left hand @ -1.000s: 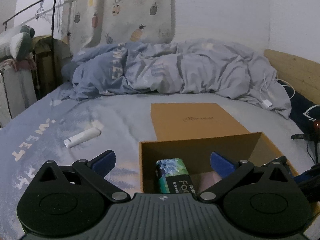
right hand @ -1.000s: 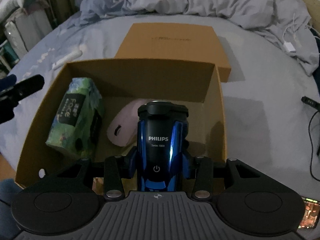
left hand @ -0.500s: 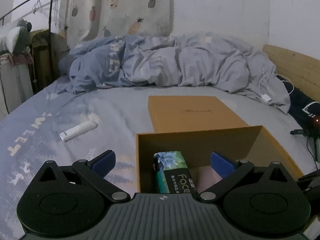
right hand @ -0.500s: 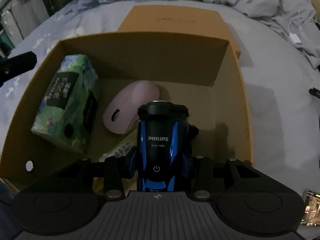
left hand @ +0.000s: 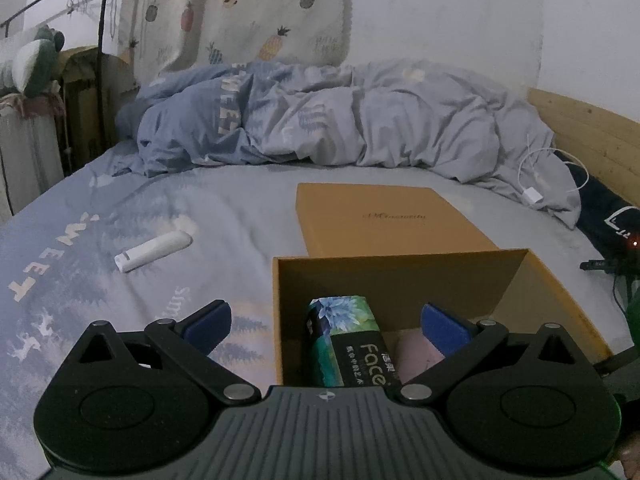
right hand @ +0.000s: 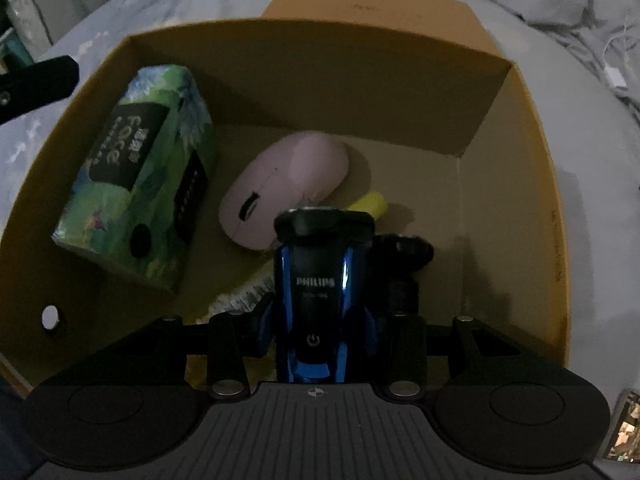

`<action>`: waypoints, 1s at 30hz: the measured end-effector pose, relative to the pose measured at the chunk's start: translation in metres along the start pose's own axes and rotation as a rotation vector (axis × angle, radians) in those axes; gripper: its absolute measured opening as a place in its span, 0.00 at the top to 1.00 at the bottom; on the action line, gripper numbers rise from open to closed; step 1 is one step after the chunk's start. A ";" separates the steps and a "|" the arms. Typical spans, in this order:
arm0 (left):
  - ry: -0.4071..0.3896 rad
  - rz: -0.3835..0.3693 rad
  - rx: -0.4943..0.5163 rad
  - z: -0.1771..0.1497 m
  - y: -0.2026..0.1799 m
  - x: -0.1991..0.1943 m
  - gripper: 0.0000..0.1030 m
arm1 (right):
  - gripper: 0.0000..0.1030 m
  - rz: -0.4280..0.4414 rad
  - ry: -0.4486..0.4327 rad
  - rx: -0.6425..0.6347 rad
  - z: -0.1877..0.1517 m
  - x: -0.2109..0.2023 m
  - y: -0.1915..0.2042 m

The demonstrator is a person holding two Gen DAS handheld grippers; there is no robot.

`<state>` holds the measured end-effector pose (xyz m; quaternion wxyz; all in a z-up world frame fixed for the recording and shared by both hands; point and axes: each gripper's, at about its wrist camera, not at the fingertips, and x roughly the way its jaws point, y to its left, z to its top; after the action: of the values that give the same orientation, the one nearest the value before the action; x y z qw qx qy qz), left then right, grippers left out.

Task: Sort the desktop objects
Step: 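Lower the shaver into the box and open the right gripper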

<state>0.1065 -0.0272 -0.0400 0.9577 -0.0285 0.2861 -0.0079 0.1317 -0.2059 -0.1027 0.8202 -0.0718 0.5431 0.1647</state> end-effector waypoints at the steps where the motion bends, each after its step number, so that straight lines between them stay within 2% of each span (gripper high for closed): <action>1: 0.002 -0.001 0.000 0.000 0.000 0.000 0.00 | 0.54 -0.003 0.005 -0.005 0.000 0.001 0.001; 21: 0.004 -0.008 -0.009 -0.002 0.011 0.001 0.00 | 0.51 -0.042 -0.004 -0.036 0.005 -0.006 0.007; 24: 0.006 -0.005 -0.012 -0.001 0.011 0.001 0.00 | 0.41 -0.034 -0.019 -0.031 0.004 -0.010 0.005; 30: -0.001 -0.014 -0.006 -0.001 0.009 0.000 0.00 | 0.34 -0.022 -0.042 -0.034 0.003 -0.018 0.003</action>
<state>0.1064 -0.0179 -0.0415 0.9578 -0.0332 0.2853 -0.0140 0.1272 -0.2050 -0.0849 0.8319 -0.0882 0.5219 0.1667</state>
